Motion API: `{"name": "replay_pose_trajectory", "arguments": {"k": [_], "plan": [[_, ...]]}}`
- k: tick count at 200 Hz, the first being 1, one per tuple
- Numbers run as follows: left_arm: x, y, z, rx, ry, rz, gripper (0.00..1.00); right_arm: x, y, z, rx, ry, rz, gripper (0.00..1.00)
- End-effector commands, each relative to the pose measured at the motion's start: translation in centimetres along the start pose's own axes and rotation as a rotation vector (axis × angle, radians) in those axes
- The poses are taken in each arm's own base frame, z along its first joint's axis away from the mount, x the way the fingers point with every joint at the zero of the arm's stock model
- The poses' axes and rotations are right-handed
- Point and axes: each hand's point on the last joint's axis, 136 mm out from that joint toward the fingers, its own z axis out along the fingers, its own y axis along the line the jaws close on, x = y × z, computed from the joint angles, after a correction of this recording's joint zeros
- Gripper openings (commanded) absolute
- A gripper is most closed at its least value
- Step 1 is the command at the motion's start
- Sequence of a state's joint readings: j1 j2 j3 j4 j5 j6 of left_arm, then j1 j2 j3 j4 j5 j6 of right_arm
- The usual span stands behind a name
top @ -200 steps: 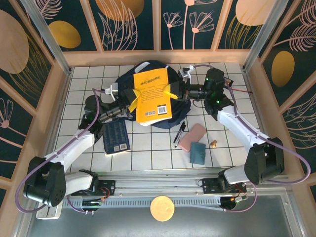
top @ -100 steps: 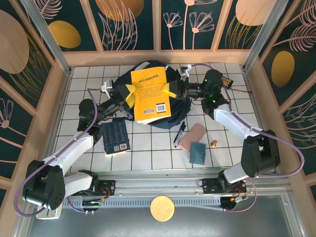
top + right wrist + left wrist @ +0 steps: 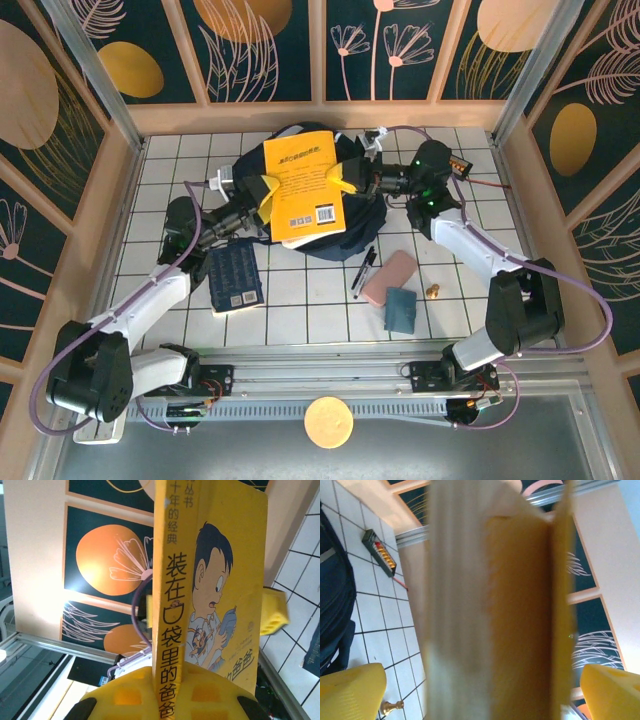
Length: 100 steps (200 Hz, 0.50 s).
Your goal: Pack books, pencil case, and school supplies into a backpack
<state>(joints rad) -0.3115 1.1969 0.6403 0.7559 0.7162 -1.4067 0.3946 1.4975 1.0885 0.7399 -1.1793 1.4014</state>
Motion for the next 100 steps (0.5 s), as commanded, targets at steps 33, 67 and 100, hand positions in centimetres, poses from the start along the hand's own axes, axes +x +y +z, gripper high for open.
{"name": "replay_pose_trajectory", "arguments": {"k": [33, 67, 100], "plan": [[-1.3, -5.7, 0.8, 0.195, 0.001, 0.043, 0.99, -0.2, 3.9, 1.1, -0.116, 0.012, -0.115, 0.00], [-1.1, -6.7, 0.3, 0.249, -0.004, 0.028, 0.99, -0.7, 1.5, 1.0, -0.091, 0.000, -0.080, 0.00], [-0.8, -7.1, 0.1, 0.253, 0.011, 0.035, 0.99, -1.0, -2.6, 0.5, 0.008, -0.018, -0.026, 0.00]]}}
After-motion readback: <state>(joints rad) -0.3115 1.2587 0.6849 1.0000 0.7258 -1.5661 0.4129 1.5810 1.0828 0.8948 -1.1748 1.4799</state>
